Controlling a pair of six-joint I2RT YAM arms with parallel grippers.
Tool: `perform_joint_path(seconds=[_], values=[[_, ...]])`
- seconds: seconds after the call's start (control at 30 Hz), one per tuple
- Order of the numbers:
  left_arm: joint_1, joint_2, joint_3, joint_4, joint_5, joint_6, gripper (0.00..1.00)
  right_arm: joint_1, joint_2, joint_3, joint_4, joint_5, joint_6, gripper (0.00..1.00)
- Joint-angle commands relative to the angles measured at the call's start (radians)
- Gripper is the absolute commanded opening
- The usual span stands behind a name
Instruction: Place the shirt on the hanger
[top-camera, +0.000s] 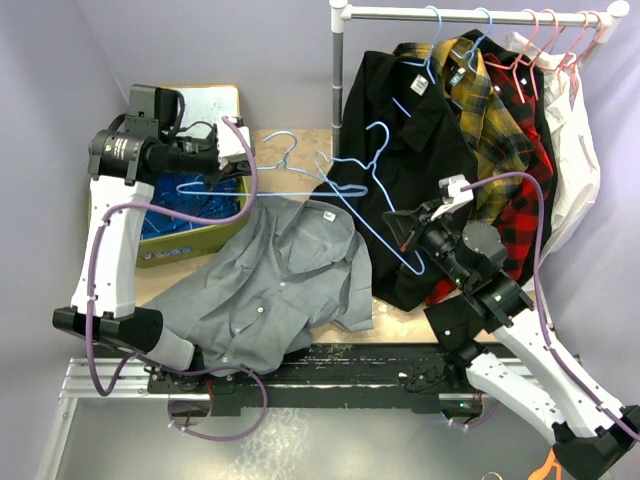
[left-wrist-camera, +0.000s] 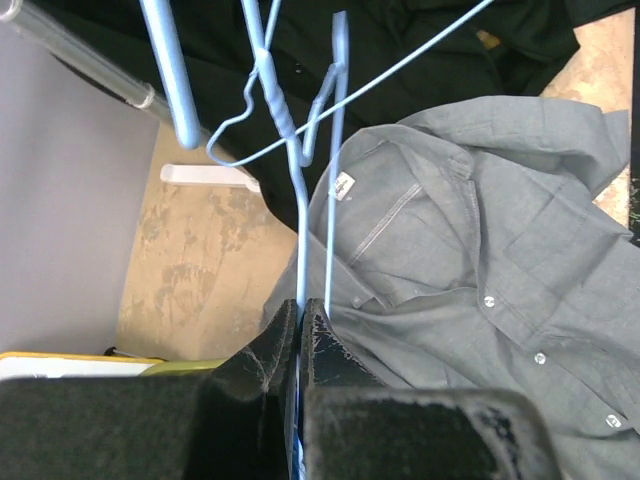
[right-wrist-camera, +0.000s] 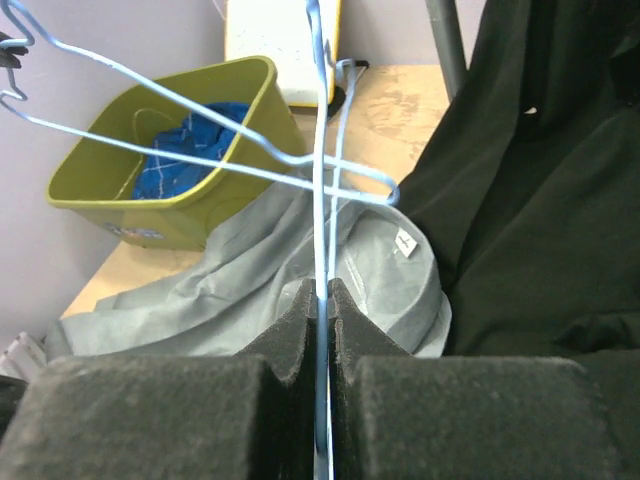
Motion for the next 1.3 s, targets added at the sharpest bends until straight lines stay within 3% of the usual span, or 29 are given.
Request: perform_joint_path(seconds=[0.0, 0.13, 0.27, 0.37, 0.43, 0.5, 0.7, 1.0, 1.03, 1.07, 1.1, 1.13, 1.27], values=[[0.003, -0.038, 0.054, -0.004, -0.008, -0.025, 0.0, 0.003, 0.009, 0.006, 0.09, -0.028, 0.05, 0.0], [0.011, -0.046, 0.034, 0.03, -0.167, -0.044, 0.0, 0.003, -0.016, -0.018, 0.056, 0.105, 0.061, 0.0], [0.016, -0.067, 0.059, -0.039, -0.252, -0.053, 0.0, 0.004, -0.022, 0.007, -0.019, 0.287, 0.041, 0.0], [0.046, -0.097, 0.051, 0.101, -0.463, -0.198, 0.0, 0.004, -0.044, 0.011, -0.046, 0.299, 0.013, 0.0], [0.076, -0.125, -0.035, 0.246, -0.666, -0.3, 0.0, 0.004, -0.063, 0.012, -0.064, 0.298, 0.006, 0.0], [0.106, -0.14, -0.128, 0.367, -0.771, -0.342, 0.0, 0.003, -0.075, 0.015, -0.077, 0.286, -0.003, 0.0], [0.227, -0.107, -0.184, 0.468, -0.689, -0.435, 0.0, 0.004, -0.075, 0.037, -0.1, 0.243, -0.028, 0.0], [0.232, -0.136, -0.343, 0.475, -0.72, -0.427, 0.0, 0.004, -0.083, 0.029, -0.119, 0.22, -0.028, 0.0], [0.231, -0.137, -0.336, 0.455, -0.728, -0.433, 0.04, 0.004, -0.083, 0.032, -0.124, 0.215, -0.031, 0.0], [0.232, -0.132, -0.283, 0.418, -0.735, -0.451, 0.46, 0.004, -0.083, 0.036, -0.128, 0.211, -0.037, 0.0], [0.23, -0.116, -0.205, 0.366, -0.733, -0.474, 0.93, 0.004, -0.081, 0.041, -0.13, 0.208, -0.044, 0.0], [0.229, -0.1, -0.117, 0.31, -0.74, -0.505, 1.0, 0.004, -0.078, 0.048, -0.138, 0.204, -0.051, 0.0], [0.23, -0.073, 0.151, 0.254, -0.944, -0.623, 0.99, 0.003, -0.052, 0.079, -0.214, 0.172, -0.035, 0.0]])
